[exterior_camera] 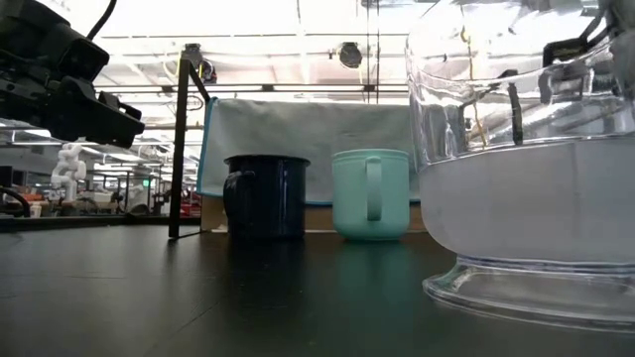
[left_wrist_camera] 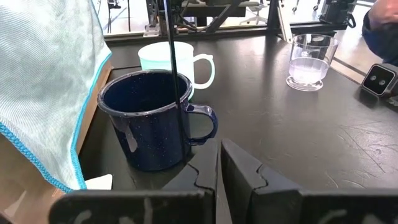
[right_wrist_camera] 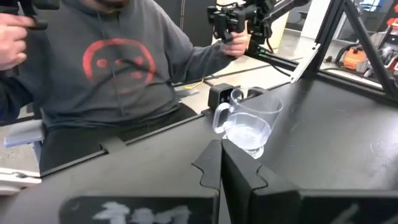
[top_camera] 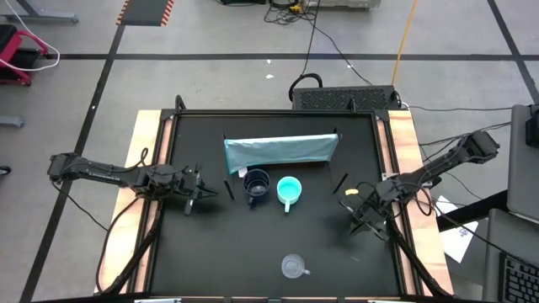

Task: Stack small to large cups/mugs on shelf
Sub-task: Move the transparent mug to the center of the table

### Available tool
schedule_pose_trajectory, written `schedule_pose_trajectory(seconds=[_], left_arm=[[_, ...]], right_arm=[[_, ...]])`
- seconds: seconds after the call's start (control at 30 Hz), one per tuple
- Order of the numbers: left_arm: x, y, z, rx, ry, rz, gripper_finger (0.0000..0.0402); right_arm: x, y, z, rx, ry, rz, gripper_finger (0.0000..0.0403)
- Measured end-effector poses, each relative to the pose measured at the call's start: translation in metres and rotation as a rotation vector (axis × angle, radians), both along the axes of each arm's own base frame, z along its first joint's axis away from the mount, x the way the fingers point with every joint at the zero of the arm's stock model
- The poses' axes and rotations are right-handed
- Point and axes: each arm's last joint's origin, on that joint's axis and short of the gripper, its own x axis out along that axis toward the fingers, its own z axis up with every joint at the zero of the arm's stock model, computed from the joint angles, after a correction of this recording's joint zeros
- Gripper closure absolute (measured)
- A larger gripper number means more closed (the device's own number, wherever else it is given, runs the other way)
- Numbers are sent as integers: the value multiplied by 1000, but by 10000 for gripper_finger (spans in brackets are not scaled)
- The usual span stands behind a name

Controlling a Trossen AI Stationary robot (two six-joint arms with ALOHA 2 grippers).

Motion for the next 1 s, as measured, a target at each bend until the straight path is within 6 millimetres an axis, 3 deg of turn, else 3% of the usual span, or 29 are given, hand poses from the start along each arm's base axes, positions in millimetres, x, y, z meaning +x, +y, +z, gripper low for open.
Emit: schedule_pose_trajectory(seconds=[1.0], left_arm=[[0,0,0,7,0,-2,378]], right_arm=[[-1,-1,5,41,-86,-10,403]])
